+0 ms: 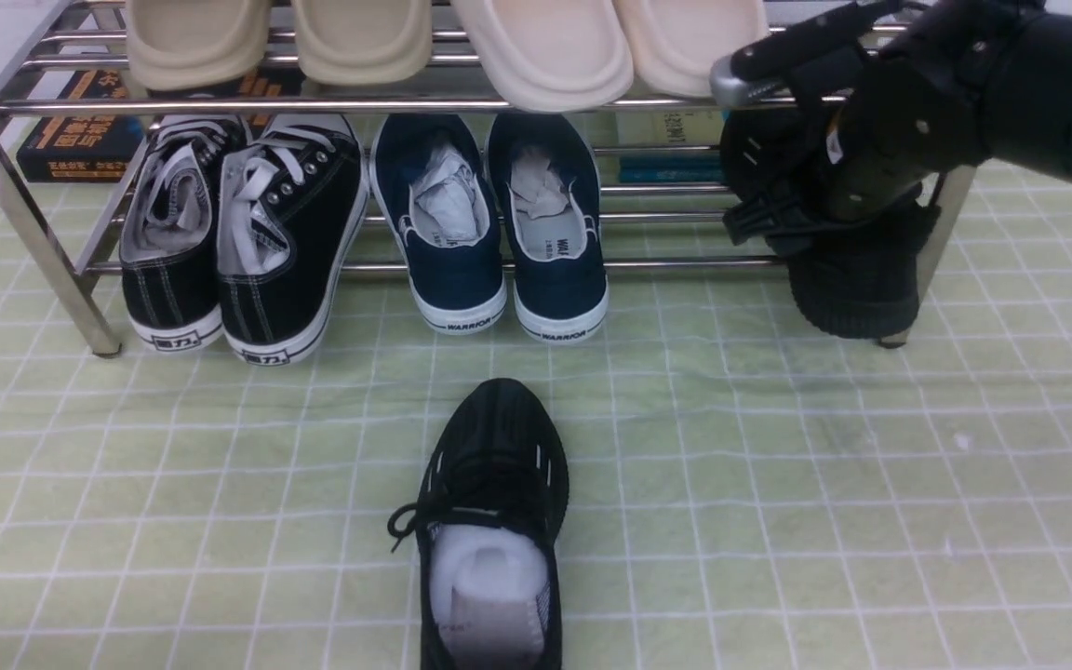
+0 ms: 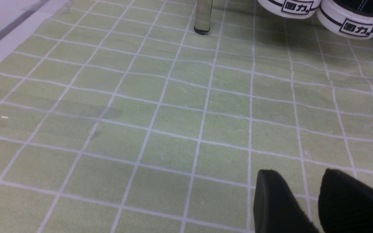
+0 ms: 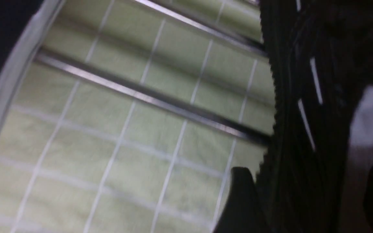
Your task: Take the shoes off the shelf with your hand from the green coffee tablecloth.
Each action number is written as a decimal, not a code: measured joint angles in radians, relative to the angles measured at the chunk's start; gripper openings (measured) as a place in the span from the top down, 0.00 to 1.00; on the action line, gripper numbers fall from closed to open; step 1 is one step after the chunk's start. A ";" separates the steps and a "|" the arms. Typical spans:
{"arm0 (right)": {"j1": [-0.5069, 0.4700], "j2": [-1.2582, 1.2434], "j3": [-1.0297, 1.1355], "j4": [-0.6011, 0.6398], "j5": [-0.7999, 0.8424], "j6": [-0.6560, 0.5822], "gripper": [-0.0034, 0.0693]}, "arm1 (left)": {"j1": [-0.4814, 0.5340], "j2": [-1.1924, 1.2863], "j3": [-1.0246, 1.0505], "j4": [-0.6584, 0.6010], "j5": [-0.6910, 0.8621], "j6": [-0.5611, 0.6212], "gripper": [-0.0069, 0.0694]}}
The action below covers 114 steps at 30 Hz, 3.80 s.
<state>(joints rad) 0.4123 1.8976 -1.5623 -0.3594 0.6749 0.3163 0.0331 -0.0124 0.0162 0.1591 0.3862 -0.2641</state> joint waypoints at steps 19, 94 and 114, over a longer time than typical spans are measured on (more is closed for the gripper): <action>-0.011 -0.119 0.000 0.156 0.181 0.002 0.95 | 0.000 0.000 0.000 0.000 0.000 0.000 0.59; 0.498 -0.070 0.104 0.231 0.366 0.359 0.88 | 0.000 0.000 0.000 0.000 0.000 0.000 0.59; 0.497 -0.112 -0.068 0.322 0.536 0.082 0.43 | 0.000 0.000 0.000 0.000 0.000 0.000 0.59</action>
<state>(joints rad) 0.9091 1.7858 -1.6301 -0.0372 1.2113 0.3980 0.0331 -0.0124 0.0162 0.1591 0.3862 -0.2641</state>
